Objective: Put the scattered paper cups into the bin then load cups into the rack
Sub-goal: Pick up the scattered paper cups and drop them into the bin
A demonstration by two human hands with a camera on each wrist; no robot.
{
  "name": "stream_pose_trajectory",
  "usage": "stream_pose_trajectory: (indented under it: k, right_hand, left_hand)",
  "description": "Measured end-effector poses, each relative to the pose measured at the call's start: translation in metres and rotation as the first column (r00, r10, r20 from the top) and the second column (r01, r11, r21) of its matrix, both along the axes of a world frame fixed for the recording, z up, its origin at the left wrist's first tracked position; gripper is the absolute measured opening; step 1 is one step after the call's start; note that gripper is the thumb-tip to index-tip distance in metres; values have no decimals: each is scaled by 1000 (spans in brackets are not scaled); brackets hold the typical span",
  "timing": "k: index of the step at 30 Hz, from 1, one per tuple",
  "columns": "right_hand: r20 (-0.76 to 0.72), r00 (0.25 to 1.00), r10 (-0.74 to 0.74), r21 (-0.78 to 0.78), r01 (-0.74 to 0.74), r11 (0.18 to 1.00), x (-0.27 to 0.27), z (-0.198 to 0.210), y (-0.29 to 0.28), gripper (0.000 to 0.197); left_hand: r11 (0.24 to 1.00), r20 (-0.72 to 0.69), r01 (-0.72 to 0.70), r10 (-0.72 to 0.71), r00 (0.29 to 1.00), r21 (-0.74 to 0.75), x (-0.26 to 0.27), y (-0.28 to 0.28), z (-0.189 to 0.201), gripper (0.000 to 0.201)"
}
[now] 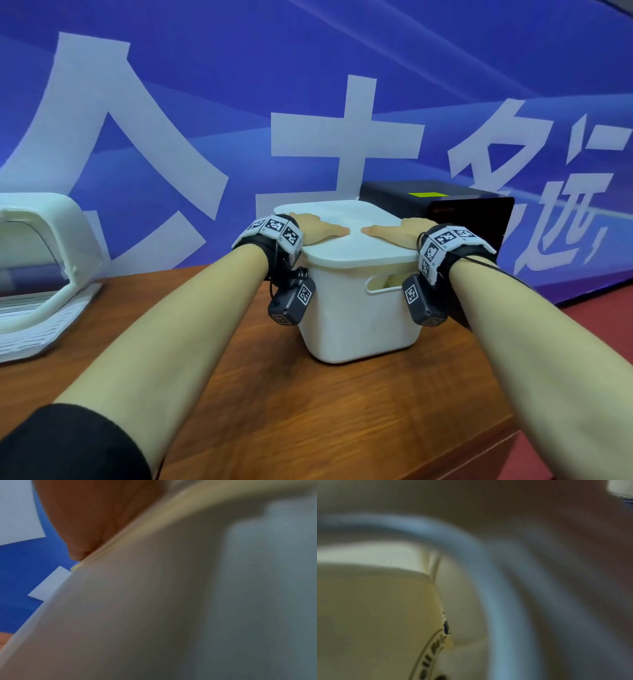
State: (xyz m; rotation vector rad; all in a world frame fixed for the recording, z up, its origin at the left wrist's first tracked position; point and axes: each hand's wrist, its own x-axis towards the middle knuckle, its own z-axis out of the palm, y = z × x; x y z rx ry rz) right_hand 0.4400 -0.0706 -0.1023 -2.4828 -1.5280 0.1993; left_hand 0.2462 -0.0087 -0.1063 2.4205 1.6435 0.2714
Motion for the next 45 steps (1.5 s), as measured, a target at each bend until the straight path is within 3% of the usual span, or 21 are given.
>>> stream_pose_trajectory:
  k: [8,23,26,28,30,34,39,45]
  right_hand:
    - [-22,999,32,21,-32,999,-15,1,18,107]
    - [-110,990,89,86,-80,993,-45,0,62,100]
    - [-109,990,83,86,-74,994,-53,0,75,104]
    - [-124,989,85,85,-75,994,-58,0,84,102]
    - [-128,988,82,91,-71,993,-62,0,91,101]
    - [-192,981,15,178,19,984,-70,0,102,126]
    - [-34,997,76,259,-65,964,-90,3,106,82]
    - [-18,992,125,160,-121,980,-102,4,103,82]
  left_hand:
    - [999,-33,-46,47,998,7,-16,10,2,74]
    - [990,202,-115,128,971,-77,-48,50,-1,81]
    - [976,288,-197,215,933,-90,-57,62,-3,86]
    - [959,239,-284,274,932,8,-61,66,-1,79]
    - [953,140,-275,257,956,131,-63,68,3,68]
    - [958,62,-244,238,969,147,-62,72,4,61]
    - [966,-67,-212,224,972,149,-59,68,0,71]
    - [984,-57,-178,178,982,12,-74,69,1,86]
